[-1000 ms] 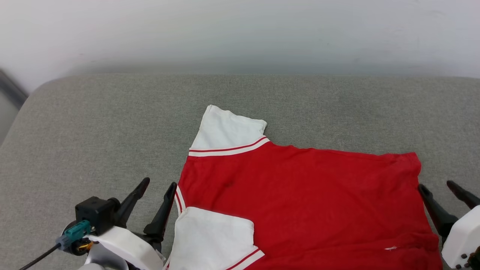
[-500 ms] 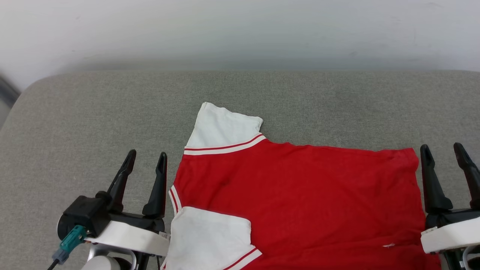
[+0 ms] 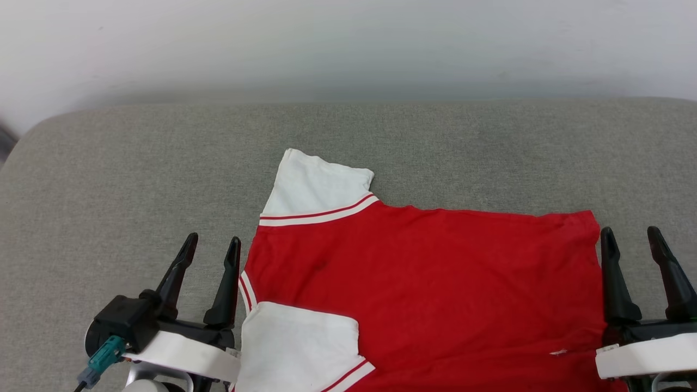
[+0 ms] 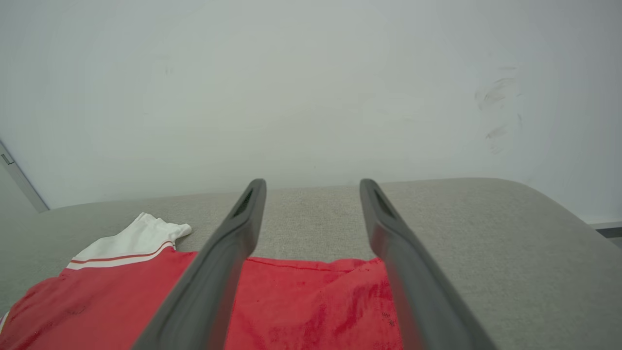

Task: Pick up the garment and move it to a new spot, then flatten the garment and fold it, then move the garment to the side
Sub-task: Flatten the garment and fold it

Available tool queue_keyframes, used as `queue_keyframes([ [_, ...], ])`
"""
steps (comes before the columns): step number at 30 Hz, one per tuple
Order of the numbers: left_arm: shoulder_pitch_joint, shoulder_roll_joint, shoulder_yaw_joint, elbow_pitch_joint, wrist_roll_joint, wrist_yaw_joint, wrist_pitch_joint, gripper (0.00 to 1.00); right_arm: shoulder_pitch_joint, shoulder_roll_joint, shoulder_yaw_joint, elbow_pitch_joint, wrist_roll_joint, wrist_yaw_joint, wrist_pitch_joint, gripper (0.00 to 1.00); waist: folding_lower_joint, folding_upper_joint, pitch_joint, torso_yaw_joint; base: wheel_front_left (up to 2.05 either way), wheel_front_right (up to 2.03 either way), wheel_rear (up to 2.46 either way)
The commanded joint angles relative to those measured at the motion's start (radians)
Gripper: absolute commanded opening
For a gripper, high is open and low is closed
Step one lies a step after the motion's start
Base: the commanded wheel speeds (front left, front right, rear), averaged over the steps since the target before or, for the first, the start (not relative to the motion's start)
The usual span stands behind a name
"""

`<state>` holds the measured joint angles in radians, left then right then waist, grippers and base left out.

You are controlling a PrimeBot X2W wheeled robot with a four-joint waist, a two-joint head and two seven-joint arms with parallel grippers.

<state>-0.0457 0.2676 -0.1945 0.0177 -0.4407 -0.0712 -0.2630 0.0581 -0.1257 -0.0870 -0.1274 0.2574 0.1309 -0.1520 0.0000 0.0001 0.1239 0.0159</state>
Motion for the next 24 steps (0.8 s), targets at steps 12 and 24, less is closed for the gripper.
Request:
queue_keyframes([
  [12, -0.193, 0.13, -0.047, 0.029, -0.038, -0.056, 0.102, 1.0, -0.046, 0.016, -0.002, -0.085, 0.013, 0.0, 0.012, 1.0, 0.0, -0.0001, 0.131, -0.086, 0.0, 0.0, 0.0],
  [24, -0.587, 0.366, -0.126, 0.091, -0.282, -0.059, 0.712, 1.0, -0.113, 0.057, 0.006, -0.082, 0.025, 0.0, -0.021, 1.0, 0.0, -0.0001, 0.295, -0.197, 0.0, 0.0, 0.0],
])
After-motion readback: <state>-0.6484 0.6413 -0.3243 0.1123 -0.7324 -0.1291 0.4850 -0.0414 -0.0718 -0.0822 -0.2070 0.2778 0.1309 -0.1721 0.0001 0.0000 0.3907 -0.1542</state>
